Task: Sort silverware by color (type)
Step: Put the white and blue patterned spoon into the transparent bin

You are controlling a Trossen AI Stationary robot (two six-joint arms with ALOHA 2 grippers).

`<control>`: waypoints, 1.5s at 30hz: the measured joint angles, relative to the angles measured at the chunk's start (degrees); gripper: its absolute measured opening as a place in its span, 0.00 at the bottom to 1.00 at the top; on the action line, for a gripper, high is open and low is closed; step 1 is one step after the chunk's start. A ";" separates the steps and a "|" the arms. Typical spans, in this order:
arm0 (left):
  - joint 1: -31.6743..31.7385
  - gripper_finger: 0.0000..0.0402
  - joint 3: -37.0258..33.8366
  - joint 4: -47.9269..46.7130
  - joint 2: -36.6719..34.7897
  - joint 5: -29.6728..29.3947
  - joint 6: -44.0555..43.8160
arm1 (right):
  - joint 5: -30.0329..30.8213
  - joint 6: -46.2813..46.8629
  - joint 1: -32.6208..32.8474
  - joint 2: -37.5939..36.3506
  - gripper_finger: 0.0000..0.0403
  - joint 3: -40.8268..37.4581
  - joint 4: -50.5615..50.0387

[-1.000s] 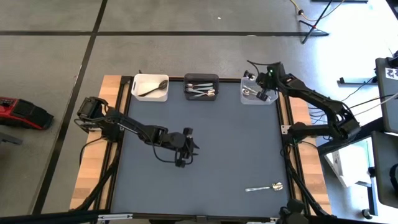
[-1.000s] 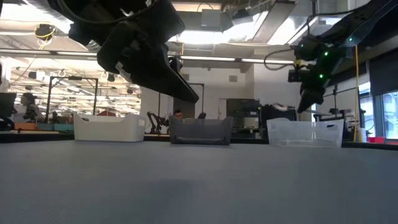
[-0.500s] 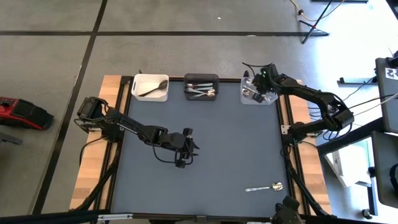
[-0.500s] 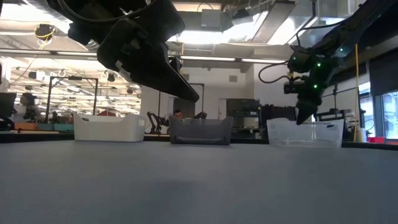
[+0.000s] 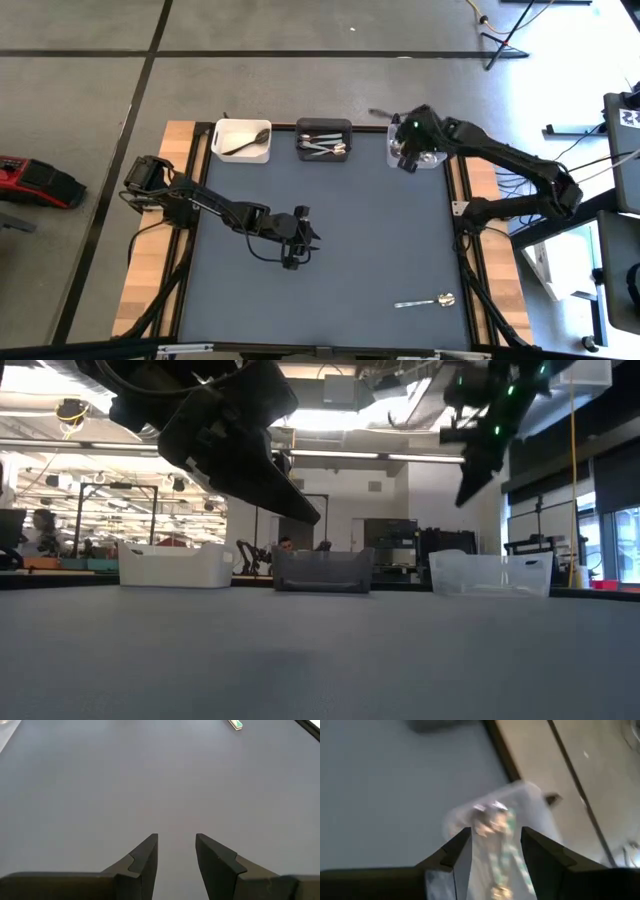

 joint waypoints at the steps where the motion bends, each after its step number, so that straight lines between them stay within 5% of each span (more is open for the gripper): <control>1: 0.00 0.32 0.00 0.00 0.00 -0.01 -0.59 | -0.07 1.21 2.76 -0.87 0.39 0.16 -0.57; 18: -8.16 0.32 0.00 6.08 0.04 -7.95 -4.99 | -5.96 31.50 48.00 -6.80 0.35 -5.55 -5.99; 30: -17.00 0.32 5.71 7.04 3.55 -16.73 -10.03 | -3.87 57.20 81.00 -2.34 0.35 -13.31 3.96; 45: -18.88 0.32 10.54 6.78 7.61 -19.29 -15.24 | -4.20 70.93 96.38 15.45 0.35 -13.26 11.25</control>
